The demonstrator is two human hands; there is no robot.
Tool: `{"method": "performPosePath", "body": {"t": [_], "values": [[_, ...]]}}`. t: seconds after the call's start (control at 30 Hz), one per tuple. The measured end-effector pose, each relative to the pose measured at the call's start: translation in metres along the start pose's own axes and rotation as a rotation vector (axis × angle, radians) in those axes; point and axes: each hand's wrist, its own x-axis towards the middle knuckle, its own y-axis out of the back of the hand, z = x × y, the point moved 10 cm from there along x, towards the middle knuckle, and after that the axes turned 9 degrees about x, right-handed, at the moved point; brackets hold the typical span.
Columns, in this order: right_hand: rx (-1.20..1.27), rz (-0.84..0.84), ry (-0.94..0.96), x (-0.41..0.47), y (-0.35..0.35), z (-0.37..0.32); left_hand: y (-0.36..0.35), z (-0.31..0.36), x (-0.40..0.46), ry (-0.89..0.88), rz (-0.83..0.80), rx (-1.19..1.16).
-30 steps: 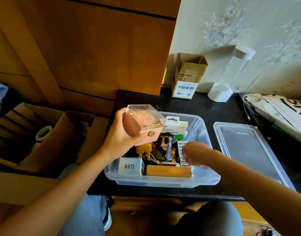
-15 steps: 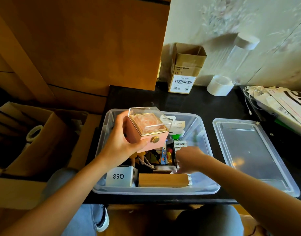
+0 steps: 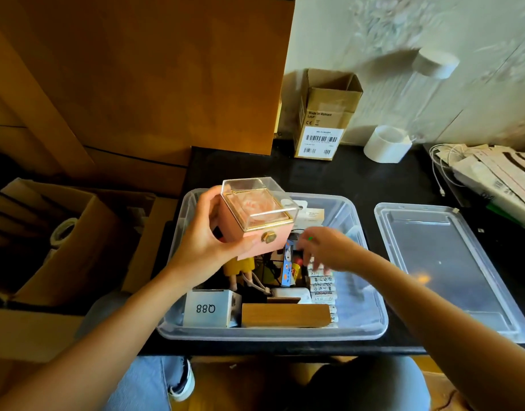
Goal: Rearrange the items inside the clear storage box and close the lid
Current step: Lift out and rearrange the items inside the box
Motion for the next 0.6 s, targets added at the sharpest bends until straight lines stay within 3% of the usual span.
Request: {"method": "performPosePath", "body": {"t": [0.07,0.13,0.23,0.43,0.53,0.6], "values": [[0.628,0.019,-0.057,-0.003,0.004,-0.004,-0.008,0.001,-0.001,-0.001,-0.082,0.035],[0.908,-0.053,-0.071,-0.006,-0.001,-0.013,-0.022,-0.002,-0.005,0.036,-0.186,0.058],[0.829,-0.115,-0.001,-0.008,-0.005,-0.03,-0.034,0.002,-0.004,0.022,-0.251,0.206],[0.608,0.112,0.085,-0.019,0.008,-0.027,-0.01,0.012,0.005,-0.106,-0.268,0.793],[0.579,0.253,0.108,-0.026,0.021,-0.018,0.021,0.015,-0.009,-0.071,-0.168,0.709],[0.513,0.399,0.144,-0.033,0.037,-0.016,0.029,0.006,-0.023,0.021,-0.273,0.558]]}}
